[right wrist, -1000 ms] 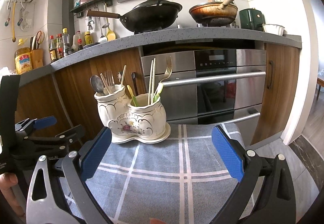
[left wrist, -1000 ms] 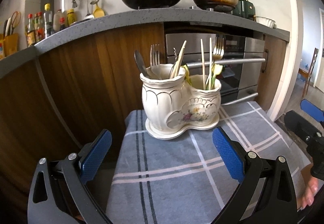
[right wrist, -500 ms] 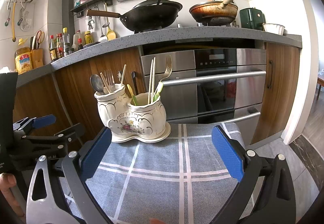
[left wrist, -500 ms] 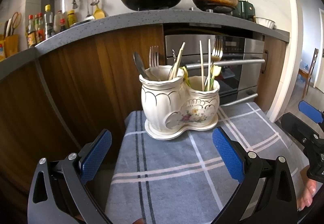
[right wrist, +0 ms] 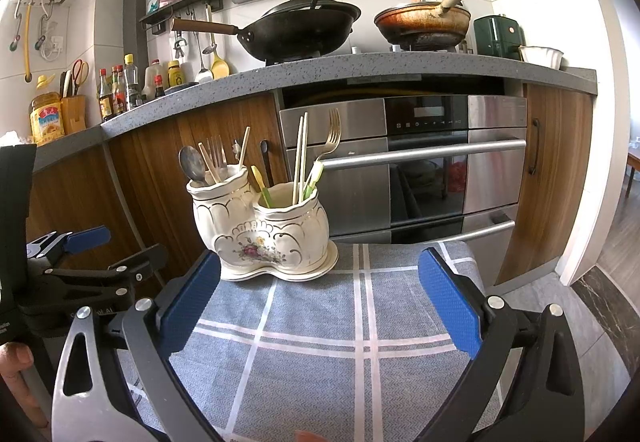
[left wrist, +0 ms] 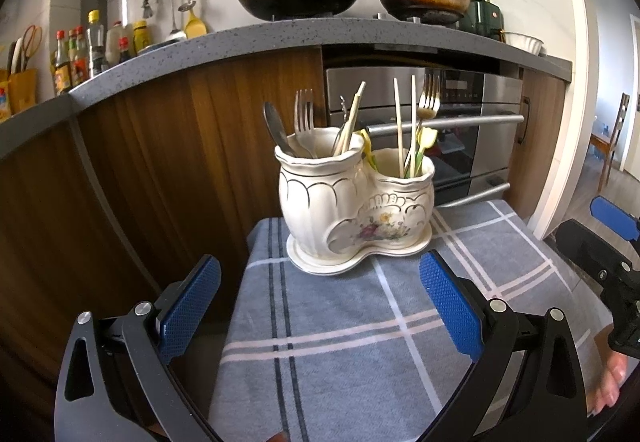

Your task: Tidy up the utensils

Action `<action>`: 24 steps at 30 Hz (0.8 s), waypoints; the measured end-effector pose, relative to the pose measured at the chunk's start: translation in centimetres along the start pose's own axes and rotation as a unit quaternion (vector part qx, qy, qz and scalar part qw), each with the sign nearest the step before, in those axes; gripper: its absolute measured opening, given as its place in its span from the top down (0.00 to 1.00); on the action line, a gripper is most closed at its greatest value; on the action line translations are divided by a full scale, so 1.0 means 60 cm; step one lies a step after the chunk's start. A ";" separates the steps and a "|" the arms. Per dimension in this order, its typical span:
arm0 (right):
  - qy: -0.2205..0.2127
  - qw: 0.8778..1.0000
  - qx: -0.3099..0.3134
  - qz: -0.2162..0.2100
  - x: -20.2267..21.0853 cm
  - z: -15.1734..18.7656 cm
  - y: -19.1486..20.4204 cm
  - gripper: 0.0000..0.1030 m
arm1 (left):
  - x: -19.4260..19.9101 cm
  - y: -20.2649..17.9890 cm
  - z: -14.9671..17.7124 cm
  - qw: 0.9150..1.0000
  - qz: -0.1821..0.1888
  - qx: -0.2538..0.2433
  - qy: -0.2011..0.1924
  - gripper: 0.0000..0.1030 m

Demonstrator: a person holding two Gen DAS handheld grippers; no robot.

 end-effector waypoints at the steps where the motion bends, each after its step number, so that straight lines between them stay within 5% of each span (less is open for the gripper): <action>1: -0.001 1.000 0.000 0.000 0.000 0.000 0.000 0.05 | 0.000 0.000 0.000 1.000 0.000 0.000 0.000 0.04; 24: 0.003 1.000 -0.001 -0.001 0.000 0.000 0.000 0.05 | -0.001 -0.002 0.001 1.000 0.002 -0.002 -0.009 0.04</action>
Point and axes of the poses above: each gripper's, at about its wrist camera, not at the fingertips, and x roughly against the way its jaws point, y to its left, z to its underside, the point moved 1 cm from there along -x, roughly the way its jaws point, and after that the axes turned 12 degrees about -z, right-handed, at the moved point
